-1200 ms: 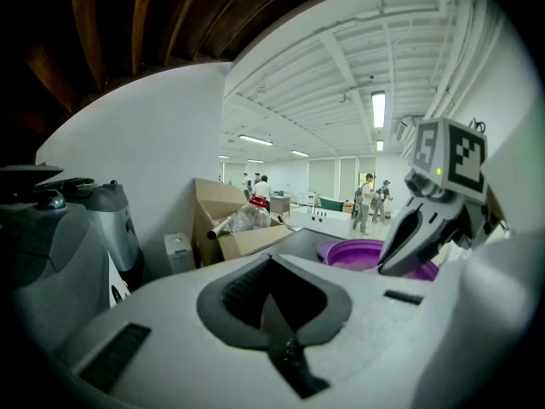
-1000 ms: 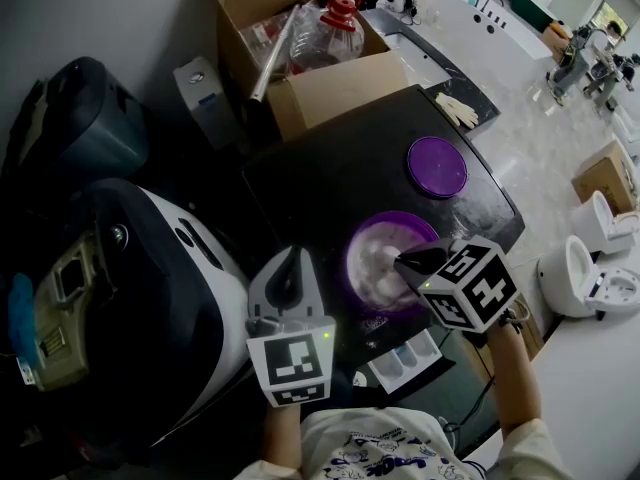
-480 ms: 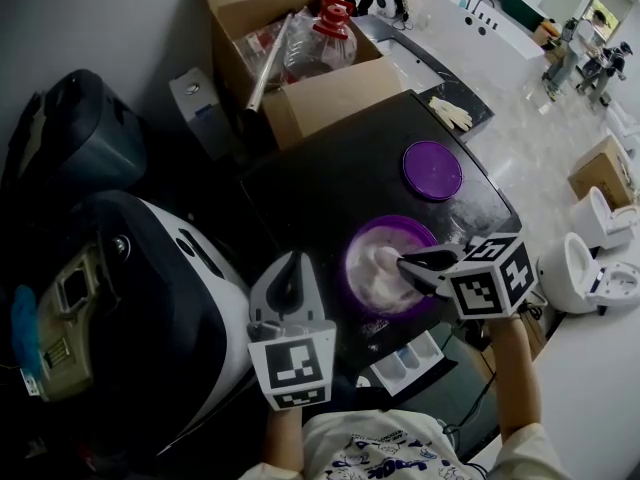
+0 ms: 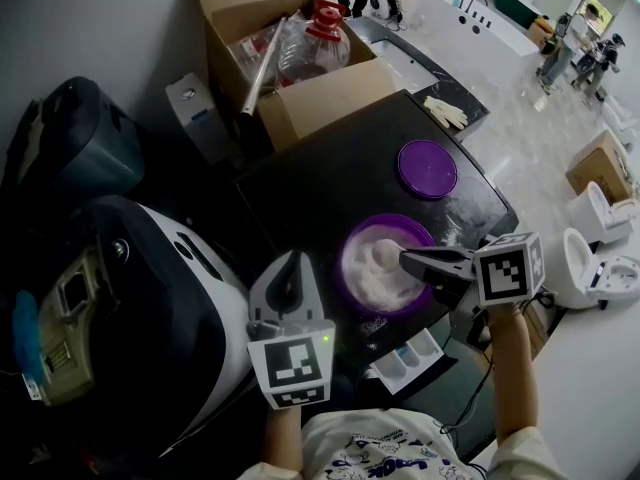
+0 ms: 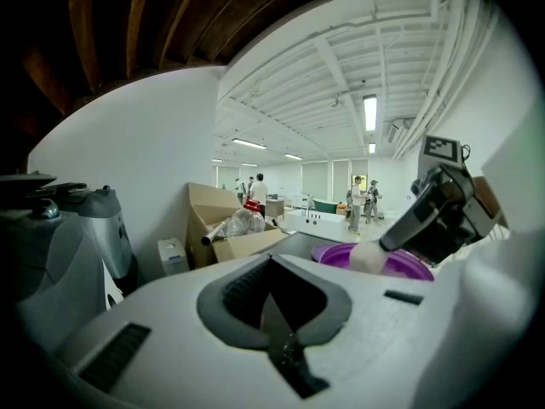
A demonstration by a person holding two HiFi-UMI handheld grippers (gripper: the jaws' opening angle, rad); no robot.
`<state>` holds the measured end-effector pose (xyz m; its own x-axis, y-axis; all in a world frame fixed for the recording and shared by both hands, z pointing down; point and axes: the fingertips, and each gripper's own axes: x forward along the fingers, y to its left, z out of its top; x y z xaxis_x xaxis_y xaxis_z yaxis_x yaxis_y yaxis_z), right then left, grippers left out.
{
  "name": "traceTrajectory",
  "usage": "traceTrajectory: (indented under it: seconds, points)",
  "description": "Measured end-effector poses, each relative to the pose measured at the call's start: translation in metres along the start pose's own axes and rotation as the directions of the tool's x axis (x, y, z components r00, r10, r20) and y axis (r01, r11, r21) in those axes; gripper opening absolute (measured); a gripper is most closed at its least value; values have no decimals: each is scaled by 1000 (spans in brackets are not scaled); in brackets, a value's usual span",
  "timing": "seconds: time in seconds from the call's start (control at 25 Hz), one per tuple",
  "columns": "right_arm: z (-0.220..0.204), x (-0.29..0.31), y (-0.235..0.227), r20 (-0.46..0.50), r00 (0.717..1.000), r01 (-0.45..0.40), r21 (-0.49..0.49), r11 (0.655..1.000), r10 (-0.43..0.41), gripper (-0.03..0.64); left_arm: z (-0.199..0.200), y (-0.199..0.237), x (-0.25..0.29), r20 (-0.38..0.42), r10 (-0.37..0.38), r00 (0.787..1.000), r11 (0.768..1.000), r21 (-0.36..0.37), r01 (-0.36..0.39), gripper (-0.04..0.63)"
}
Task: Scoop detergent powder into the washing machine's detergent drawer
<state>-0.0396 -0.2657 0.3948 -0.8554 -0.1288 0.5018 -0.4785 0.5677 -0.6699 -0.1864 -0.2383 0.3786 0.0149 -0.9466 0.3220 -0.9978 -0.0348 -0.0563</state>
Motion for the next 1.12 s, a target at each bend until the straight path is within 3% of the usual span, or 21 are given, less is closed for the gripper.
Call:
traceTrajectory:
  seconds: [0.16, 0.28, 0.4, 0.56, 0.68, 0.88, 1.12]
  points:
    - [0, -7, 7, 67, 993, -110, 151, 982, 101, 23, 2, -5, -4, 3, 5, 1000, 1000, 4, -5, 3]
    - [-1, -11, 14, 137, 970, -229, 257, 939, 199, 23, 4, -11, -9, 6, 10, 1000, 1000, 5, -10, 3]
    - [0, -17, 16, 227, 933, -350, 381, 856, 280, 23, 6, -19, -16, 8, 13, 1000, 1000, 6, -13, 3]
    - [3, -23, 18, 356, 860, -506, 510, 695, 365, 23, 9, -24, -23, 16, 24, 1000, 1000, -3, -24, 3]
    - [1, -28, 24, 404, 819, -572, 528, 627, 407, 23, 11, -28, -29, 22, 32, 999, 999, -6, -32, 3]
    - [0, -40, 27, 465, 776, -629, 526, 573, 426, 23, 12, -34, -39, 27, 48, 998, 999, -5, -48, 3]
    - [-8, -64, 31, 469, 771, -633, 487, 602, 431, 23, 12, -40, -52, 31, 58, 998, 998, 0, -58, 3]
